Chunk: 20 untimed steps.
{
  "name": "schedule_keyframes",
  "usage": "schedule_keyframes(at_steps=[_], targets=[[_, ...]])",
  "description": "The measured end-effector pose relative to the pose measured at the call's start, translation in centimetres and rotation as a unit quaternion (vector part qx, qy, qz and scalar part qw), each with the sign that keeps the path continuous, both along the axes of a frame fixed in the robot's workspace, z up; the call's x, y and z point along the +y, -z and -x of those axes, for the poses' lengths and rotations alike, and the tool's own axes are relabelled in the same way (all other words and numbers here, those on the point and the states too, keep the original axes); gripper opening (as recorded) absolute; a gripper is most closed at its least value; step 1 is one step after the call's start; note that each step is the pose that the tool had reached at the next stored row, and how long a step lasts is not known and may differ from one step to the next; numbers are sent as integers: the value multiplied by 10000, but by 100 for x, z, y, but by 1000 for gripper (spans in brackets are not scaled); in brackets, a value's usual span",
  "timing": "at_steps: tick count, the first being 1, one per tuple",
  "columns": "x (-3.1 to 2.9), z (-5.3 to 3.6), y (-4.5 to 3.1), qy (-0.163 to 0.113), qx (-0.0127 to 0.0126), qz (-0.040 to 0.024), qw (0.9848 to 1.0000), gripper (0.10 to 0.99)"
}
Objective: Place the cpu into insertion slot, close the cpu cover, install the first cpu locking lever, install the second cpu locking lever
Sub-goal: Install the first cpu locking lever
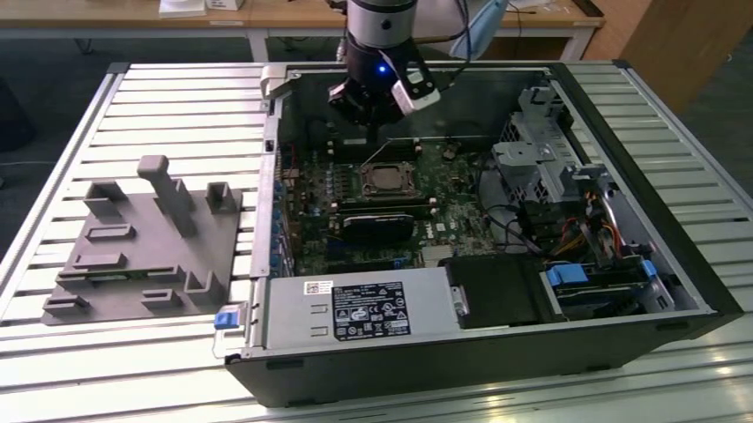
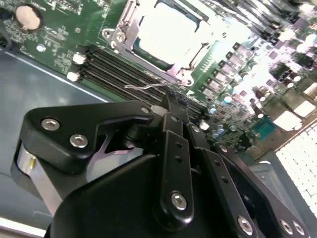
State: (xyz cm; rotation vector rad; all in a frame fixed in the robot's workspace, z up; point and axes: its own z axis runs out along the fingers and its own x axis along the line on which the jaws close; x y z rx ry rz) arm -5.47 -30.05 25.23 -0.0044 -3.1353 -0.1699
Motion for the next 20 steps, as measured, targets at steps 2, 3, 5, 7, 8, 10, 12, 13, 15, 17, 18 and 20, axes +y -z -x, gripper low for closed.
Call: schedule_keyframes(at_steps=[2,3,5,7,8,10,12,13,15,17,18,20], targets=[[-2,0,3,1,-1,-125,9999,106],[-1,0,6,1,-2,-131,9999,106],[-2,-7,19,-1,-1,-127,9999,106],[-1,-24,44,-20,-1,-119,9999,106],[-1,-32,59,-35,-1,-116,9999,106],[-1,-45,83,-56,0,-113,9999,106],[-1,-59,93,-66,0,-112,9999,106],[0,-65,98,-66,0,-112,9999,106],[5,-74,107,-66,0,-112,9999,106],[10,-83,116,-66,0,-112,9999,106],[12,-87,122,-65,0,-112,9999,106],[18,-101,134,-65,0,-111,9999,106]])
